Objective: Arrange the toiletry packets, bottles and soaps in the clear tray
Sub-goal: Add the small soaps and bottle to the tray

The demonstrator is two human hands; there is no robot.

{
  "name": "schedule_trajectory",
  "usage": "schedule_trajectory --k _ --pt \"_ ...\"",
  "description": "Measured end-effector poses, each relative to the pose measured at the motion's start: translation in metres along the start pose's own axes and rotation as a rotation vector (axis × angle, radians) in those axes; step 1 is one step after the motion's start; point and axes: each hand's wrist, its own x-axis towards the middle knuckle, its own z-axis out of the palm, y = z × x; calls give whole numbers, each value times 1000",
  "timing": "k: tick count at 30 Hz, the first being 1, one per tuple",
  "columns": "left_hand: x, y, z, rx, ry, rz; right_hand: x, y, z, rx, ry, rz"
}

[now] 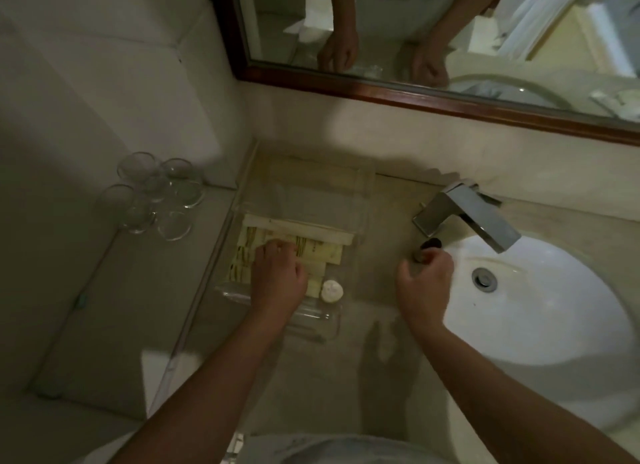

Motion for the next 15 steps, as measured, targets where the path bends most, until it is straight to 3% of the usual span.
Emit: schedule_trajectory --k 2,4,8,11,15 --pt "-12 3 8 11 -40 11 19 15 -7 16 7 160" --pt "-25 1 14 30 -69 17 36 24 -8 8 -75 201" --pt "-43 -15 11 77 -107 -8 57 27 0 -48 -239 110" --pt "-46 -25 5 124 -170 -4 56 22 -1 -49 -265 110" --pt "-45 -34 -5 120 -166 47 35 3 -2 32 -297 -106"
